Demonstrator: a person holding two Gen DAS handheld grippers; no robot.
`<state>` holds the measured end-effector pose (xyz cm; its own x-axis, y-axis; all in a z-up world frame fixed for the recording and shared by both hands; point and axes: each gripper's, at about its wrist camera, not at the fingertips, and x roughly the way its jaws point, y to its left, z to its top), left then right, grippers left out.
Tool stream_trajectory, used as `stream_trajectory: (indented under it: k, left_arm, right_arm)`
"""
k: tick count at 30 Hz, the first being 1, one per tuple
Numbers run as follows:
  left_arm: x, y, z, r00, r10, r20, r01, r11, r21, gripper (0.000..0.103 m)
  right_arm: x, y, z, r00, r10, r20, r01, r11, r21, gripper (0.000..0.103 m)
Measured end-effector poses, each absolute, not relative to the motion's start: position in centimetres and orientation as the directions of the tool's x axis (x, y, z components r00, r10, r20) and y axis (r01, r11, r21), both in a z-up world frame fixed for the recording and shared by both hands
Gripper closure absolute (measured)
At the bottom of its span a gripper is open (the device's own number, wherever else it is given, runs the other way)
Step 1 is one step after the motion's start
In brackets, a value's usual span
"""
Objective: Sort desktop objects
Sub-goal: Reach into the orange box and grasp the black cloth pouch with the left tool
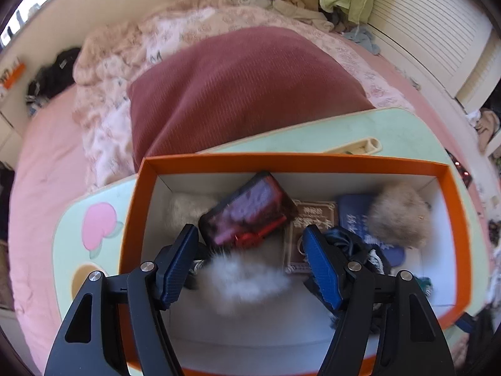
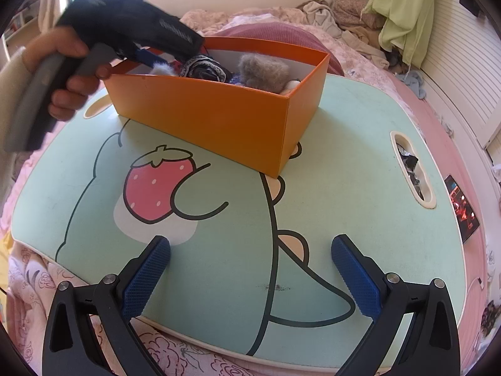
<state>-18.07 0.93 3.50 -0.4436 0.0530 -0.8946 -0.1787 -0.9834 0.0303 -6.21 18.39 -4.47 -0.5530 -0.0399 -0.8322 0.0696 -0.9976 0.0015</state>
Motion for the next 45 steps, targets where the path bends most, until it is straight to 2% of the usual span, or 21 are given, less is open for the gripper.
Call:
stream_trajectory:
  k: [3,4,5,6,7,10,12,15,21,25,27,28,29,31,34,39,45]
  left_arm:
    - [-17.5,0.5,3.8,-0.477,0.042,-0.878,-0.164,-0.986,0.041,0.050]
    - [-17.2,0.2,3.9,-0.478,0.044,-0.877,-0.168,-0.985,0.042,0.060]
    - [-16.9,0.0,4.1,-0.475,0.054,-0.879,-0.179,-0.983,0.036,0.065]
    - [-16.4,-0.3,4.4,-0.470,0.084,-0.878,-0.192,-0.981,0.009,0.079]
    - [-15.9,-0.8,4.9,-0.475,0.126,-0.871,-0.199,-0.979,-0.033,0.101]
    - [-14.7,-1.7,6.5,-0.500,0.217,-0.839,-0.214,-0.969,-0.123,0.103]
    - [-13.9,-1.7,7.7,-0.513,0.241,-0.824,-0.233,-0.963,-0.136,0.103]
    - [-14.0,-1.1,7.9,-0.472,0.212,-0.856,-0.215,-0.969,-0.122,0.100]
    - [-14.5,-0.3,7.2,-0.486,0.163,-0.858,-0.200,-0.977,-0.073,0.098]
    - [-14.6,0.6,5.2,-0.402,0.089,-0.911,-0.226,-0.974,0.004,0.057]
    - [-14.5,0.4,5.0,-0.389,0.091,-0.917,-0.215,-0.977,-0.005,0.056]
    - [-14.7,0.1,4.8,-0.366,0.110,-0.924,-0.204,-0.978,-0.035,0.057]
    - [-15.0,-0.1,4.6,-0.325,0.151,-0.934,-0.188,-0.978,-0.093,0.063]
    - [-15.3,-0.4,4.3,-0.272,0.242,-0.931,-0.195,-0.962,-0.193,0.090]
    - [-15.5,-0.6,4.2,-0.245,0.316,-0.917,-0.179,-0.944,-0.278,0.101]
    - [-13.8,-1.1,5.6,-0.329,0.347,-0.878,-0.201,-0.934,-0.294,0.103]
    - [-9.4,-1.1,11.4,-0.460,0.496,-0.736,-0.301,-0.867,-0.397,0.103]
  right_arm:
    - [-6.2,18.3,-4.4,-0.553,-0.040,-0.832,0.069,-0.998,0.002,0.000]
    - [-6.2,18.4,-4.4,-0.553,-0.039,-0.832,0.069,-0.998,0.001,0.000]
    - [-6.3,18.2,-4.3,-0.553,-0.039,-0.832,0.069,-0.998,0.002,0.000]
    - [-6.3,18.2,-4.3,-0.553,-0.041,-0.832,0.068,-0.998,0.003,0.000]
    - [-6.2,18.2,-4.4,-0.554,-0.040,-0.832,0.068,-0.998,0.003,0.000]
    - [-6.2,18.3,-4.5,-0.554,-0.040,-0.832,0.068,-0.998,0.003,0.000]
    - [-6.2,18.3,-4.5,-0.554,-0.040,-0.832,0.068,-0.998,0.003,0.000]
    - [-6.3,18.0,-4.4,-0.554,-0.039,-0.832,0.067,-0.998,0.002,0.000]
    - [-6.2,17.9,-4.4,-0.554,-0.040,-0.831,0.067,-0.998,0.003,0.000]
    - [-6.1,18.0,-4.4,-0.554,-0.040,-0.831,0.066,-0.998,0.003,0.000]
    - [-6.1,18.0,-4.3,-0.555,-0.040,-0.831,0.066,-0.998,0.003,0.000]
    - [-6.1,18.0,-4.3,-0.555,-0.040,-0.831,0.066,-0.998,0.004,0.000]
    - [-6.1,18.0,-4.4,-0.554,-0.039,-0.831,0.066,-0.998,0.003,0.000]
    - [-6.2,18.0,-4.4,-0.555,-0.039,-0.831,0.065,-0.998,0.003,0.000]
    - [-6.2,18.0,-4.3,-0.555,-0.039,-0.831,0.065,-0.998,0.004,0.000]
    - [-6.2,18.0,-4.4,-0.555,-0.039,-0.831,0.065,-0.998,0.003,0.000]
    - [-6.2,18.0,-4.3,-0.555,-0.039,-0.831,0.065,-0.998,0.004,0.000]
